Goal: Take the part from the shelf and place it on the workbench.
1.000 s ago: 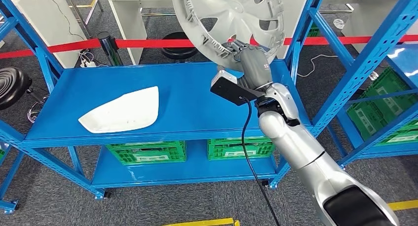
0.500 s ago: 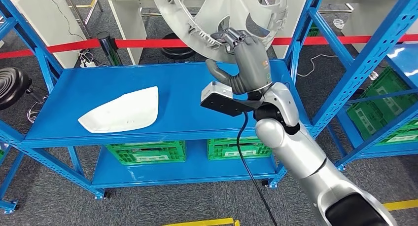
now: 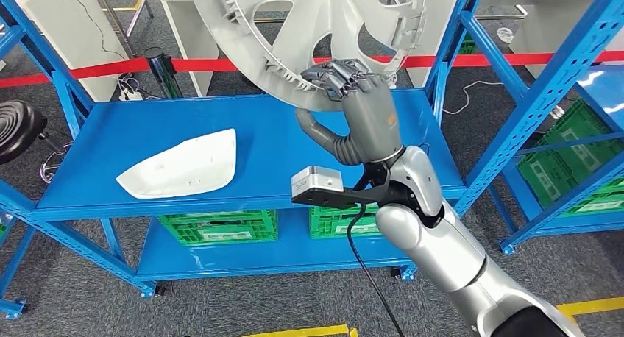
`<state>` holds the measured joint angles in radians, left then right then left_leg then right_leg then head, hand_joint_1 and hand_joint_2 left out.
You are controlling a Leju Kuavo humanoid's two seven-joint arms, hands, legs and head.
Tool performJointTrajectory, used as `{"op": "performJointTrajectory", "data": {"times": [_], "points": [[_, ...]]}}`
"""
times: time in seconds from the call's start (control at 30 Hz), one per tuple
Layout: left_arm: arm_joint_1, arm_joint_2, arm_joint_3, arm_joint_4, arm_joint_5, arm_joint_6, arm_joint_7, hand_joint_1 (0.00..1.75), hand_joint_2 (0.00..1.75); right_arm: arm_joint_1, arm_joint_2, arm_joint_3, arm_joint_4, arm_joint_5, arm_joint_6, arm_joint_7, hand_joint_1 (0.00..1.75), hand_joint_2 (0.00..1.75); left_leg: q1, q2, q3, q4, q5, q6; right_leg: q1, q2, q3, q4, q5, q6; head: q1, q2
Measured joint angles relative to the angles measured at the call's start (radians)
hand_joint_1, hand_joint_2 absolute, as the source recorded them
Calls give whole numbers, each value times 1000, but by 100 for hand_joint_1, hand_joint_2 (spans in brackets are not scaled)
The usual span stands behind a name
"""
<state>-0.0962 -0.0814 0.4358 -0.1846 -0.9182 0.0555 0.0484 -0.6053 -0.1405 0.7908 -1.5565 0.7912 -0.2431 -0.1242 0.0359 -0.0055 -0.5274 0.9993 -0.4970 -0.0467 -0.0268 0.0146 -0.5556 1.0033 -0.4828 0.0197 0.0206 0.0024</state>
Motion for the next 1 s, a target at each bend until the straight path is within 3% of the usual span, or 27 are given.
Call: {"op": "performJointTrajectory", "data": {"times": [0.7, 0.83, 0.93, 1.0], "points": [[20, 7, 61, 0, 14, 2, 7, 0, 175, 17, 27, 47, -64, 21, 9, 48, 175, 175, -4, 0, -2, 4, -2, 3, -4, -1, 0, -2, 1, 2, 0, 0], [19, 12, 61, 0, 6, -10, 11, 0, 175, 20, 19, 46, -63, 30, 4, 52, 175, 175, -9, 0, -6, 10, -5, 11, -9, 0, -1, -3, 3, 10, 0, 0], [17, 15, 61, 0, 5, -17, 16, 0, 175, 11, 19, 45, -63, 29, 7, 55, 175, 175, -9, 2, -7, 4, 6, 26, -13, -1, -3, -4, 5, 21, 0, 0], [14, 15, 61, 0, 5, -19, 19, 0, 175, 0, 19, 45, -62, 29, 9, 56, 175, 175, -4, 6, -8, -7, 16, 35, -11, -6, -28, 49, -32, 23, 2, 0]]}}
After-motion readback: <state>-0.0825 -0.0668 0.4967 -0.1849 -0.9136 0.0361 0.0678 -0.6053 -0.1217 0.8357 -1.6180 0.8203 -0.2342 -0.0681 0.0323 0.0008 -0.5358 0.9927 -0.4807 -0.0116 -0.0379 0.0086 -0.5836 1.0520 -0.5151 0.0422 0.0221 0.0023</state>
